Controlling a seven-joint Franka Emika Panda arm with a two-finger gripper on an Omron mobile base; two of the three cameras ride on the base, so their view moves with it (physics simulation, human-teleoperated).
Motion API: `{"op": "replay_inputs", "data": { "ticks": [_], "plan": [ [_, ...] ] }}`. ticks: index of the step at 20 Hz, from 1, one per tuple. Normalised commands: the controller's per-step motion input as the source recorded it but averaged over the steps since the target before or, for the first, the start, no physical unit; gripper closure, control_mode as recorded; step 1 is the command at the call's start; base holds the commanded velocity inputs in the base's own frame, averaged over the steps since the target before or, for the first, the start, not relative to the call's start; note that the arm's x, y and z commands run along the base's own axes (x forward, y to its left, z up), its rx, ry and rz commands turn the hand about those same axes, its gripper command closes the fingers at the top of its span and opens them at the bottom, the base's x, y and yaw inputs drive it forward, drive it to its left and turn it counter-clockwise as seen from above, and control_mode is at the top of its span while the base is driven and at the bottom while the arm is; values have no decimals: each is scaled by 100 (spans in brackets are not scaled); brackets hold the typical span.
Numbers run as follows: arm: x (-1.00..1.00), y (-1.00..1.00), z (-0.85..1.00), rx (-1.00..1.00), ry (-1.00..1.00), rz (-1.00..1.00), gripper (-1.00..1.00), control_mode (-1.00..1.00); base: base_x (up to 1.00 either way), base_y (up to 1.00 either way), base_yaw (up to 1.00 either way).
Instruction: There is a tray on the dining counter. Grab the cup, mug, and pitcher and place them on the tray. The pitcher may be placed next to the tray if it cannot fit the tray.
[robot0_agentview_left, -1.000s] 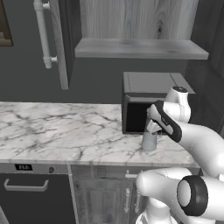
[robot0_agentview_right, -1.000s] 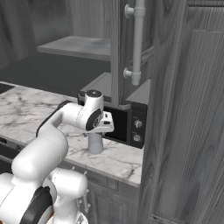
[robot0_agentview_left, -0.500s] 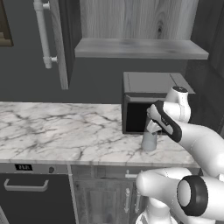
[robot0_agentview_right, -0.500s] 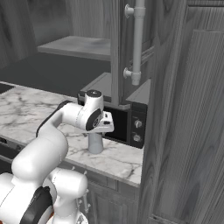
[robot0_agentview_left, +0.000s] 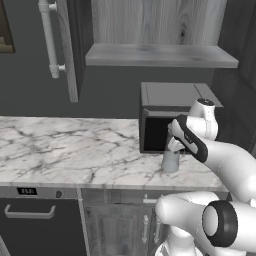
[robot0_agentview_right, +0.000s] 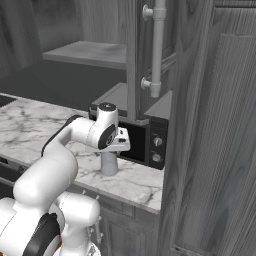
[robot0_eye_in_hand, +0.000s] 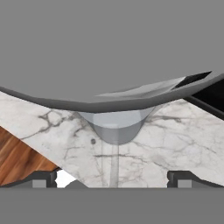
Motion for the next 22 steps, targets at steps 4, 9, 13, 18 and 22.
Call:
{"op": "replay_inputs", "data": {
  "ticks": [4,9,13,18,22],
  "plan": [
    [0,0,0,0,0,0,100,-100,0,0,0],
    [0,0,0,0,0,0,100,-100,0,0,0],
    [0,0,0,0,0,0,100,-100,0,0,0],
    [0,0,0,0,0,0,100,-100,0,0,0],
    [0,0,0,0,0,0,100,-100,0,0,0]
  ]
}}
